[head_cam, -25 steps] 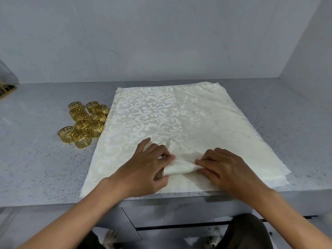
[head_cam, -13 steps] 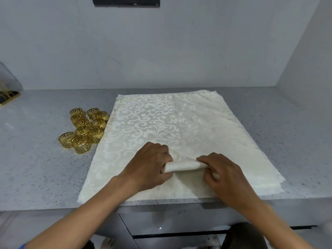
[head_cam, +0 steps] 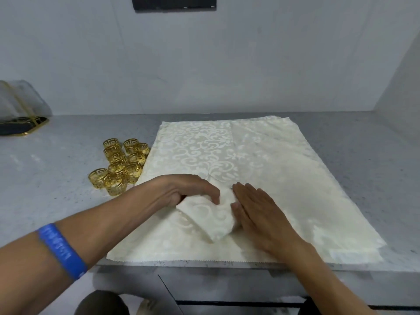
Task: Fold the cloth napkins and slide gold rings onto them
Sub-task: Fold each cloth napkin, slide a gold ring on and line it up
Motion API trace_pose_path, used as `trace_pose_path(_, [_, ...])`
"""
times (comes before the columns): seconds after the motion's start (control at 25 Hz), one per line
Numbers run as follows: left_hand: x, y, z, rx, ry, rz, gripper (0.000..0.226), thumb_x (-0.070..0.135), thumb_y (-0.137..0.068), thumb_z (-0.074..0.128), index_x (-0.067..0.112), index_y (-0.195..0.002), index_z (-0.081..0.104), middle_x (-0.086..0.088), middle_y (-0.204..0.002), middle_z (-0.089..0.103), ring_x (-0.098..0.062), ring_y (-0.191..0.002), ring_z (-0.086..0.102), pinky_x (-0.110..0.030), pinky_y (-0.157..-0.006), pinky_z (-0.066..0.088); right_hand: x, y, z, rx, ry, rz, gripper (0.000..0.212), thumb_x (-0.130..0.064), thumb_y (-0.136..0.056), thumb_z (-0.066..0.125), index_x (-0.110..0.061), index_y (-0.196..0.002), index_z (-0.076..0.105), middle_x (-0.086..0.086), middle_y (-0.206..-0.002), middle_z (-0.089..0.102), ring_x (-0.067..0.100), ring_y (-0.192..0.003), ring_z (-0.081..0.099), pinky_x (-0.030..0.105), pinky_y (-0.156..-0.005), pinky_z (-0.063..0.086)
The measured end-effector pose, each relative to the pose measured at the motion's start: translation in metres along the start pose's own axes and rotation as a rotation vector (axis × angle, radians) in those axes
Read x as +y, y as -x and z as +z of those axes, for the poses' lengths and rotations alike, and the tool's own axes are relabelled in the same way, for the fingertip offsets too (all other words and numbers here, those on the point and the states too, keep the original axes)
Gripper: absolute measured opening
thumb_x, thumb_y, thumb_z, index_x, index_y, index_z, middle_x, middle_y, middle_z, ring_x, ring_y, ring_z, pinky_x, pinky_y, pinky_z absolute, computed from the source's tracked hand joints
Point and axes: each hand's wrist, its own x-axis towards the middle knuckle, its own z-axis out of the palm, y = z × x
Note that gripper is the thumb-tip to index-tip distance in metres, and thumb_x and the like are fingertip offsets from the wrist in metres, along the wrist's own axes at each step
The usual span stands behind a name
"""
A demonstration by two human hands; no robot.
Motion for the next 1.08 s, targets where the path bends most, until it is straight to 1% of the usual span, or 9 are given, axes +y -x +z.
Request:
trace_pose_path(0.16, [-0.004,-0.009,-0.011,0.192,-0.303,0.162,0.043,0.028,-0.069,0.080,0.006,-0.104,0.071,-0.006,-0.100,0.074,-0.031,-0.100,0.070,-0.038,-0.090,0.055,0.005,-0.004,0.014,0.073,0.130,0.039,0.076,-0.057,-0.094,-0.005,-0.021,-0.157,0.016,-0.005,-0.164,0.015,0.012,-0.151,0.007,0.022,-0.117,-0.007])
trace_pose_path(0.28, [-0.021,-0.006,0.030,0.690,-1.035,0.590,0.055,0.035,-0.091,0.057,0.014,-0.140,0.046,-0.005,-0.150,0.041,-0.025,-0.142,0.031,-0.037,-0.114,0.027,0.000,-0.007,0.024,0.123,0.208,0.036,0.072,-0.049,-0.096,0.001,-0.017,-0.155,0.025,0.001,-0.161,0.026,0.020,-0.150,0.020,0.027,-0.118,0.000])
trace_pose_path(0.36, [-0.039,-0.014,0.057,0.564,-1.062,0.759,0.058,0.034,-0.104,0.033,0.015,-0.156,0.015,-0.003,-0.165,0.009,-0.018,-0.151,0.003,-0.036,-0.122,0.005,0.004,-0.004,0.021,0.073,0.231,0.024,0.077,-0.050,-0.090,-0.009,-0.020,-0.158,0.009,-0.003,-0.165,0.010,0.018,-0.152,0.006,0.028,-0.120,-0.004])
trace_pose_path(0.48, [-0.068,-0.034,0.047,0.463,-1.025,0.698,0.063,0.050,-0.104,0.018,0.024,-0.158,-0.001,0.004,-0.165,-0.008,-0.009,-0.150,-0.012,-0.028,-0.121,-0.007,0.026,0.007,0.005,-0.012,0.279,0.142,0.085,-0.057,-0.080,-0.022,-0.025,-0.157,-0.007,-0.009,-0.164,-0.010,0.011,-0.151,-0.010,0.033,-0.121,-0.008])
trace_pose_path(0.64, [-0.078,-0.035,0.038,0.457,-1.077,0.716,0.069,0.061,-0.099,0.016,0.030,-0.157,-0.004,0.008,-0.164,-0.013,-0.007,-0.148,-0.017,-0.026,-0.119,-0.011,0.030,0.005,-0.010,-0.032,0.381,0.182,0.098,-0.063,-0.073,-0.031,-0.019,-0.157,-0.005,-0.003,-0.165,-0.010,0.012,-0.151,-0.011,0.035,-0.121,-0.009])
trace_pose_path(0.76, [-0.076,-0.035,0.031,0.403,-1.112,0.761,0.070,0.062,-0.098,0.015,0.029,-0.157,-0.004,0.010,-0.164,-0.011,-0.005,-0.148,-0.015,-0.031,-0.123,-0.002,-0.003,-0.002,-0.006,-0.080,0.162,-0.055,0.075,-0.060,-0.090,-0.012,-0.024,-0.156,-0.006,-0.011,-0.162,-0.013,0.000,-0.147,-0.015,0.027,-0.122,-0.007])
trace_pose_path(0.92, [-0.070,-0.033,0.018,0.309,-1.153,0.770,0.073,0.065,-0.098,0.017,0.028,-0.157,-0.005,0.013,-0.162,-0.015,-0.001,-0.146,-0.019,-0.026,-0.121,-0.005,0.009,0.011,0.003,-0.111,0.164,-0.080,0.066,-0.056,-0.096,0.000,-0.028,-0.156,-0.006,-0.017,-0.160,-0.015,-0.004,-0.146,-0.017,0.024,-0.120,-0.008])
trace_pose_path(1.0, [-0.071,-0.032,0.020,0.304,-1.142,0.771,0.076,0.068,-0.097,0.017,0.027,-0.157,-0.007,0.012,-0.162,-0.017,0.001,-0.145,-0.021,-0.023,-0.119,-0.009,0.023,0.019,0.000,-0.052,0.258,-0.092,0.066,-0.056,-0.099,0.001,-0.026,-0.158,0.006,-0.013,-0.163,-0.004,0.002,-0.149,-0.006,0.025,-0.120,-0.005])
trace_pose_path(1.08, [-0.071,-0.031,0.020,0.294,-1.141,0.770,0.078,0.069,-0.096,0.016,0.026,-0.157,-0.008,0.011,-0.162,-0.018,0.001,-0.145,-0.023,-0.024,-0.120,-0.008,0.023,0.019,-0.007,0.032,0.363,-0.181,0.060,-0.047,-0.102,0.019,-0.017,-0.150,0.038,-0.001,-0.159,0.030,0.015,-0.148,0.025,0.033,-0.120,0.015])
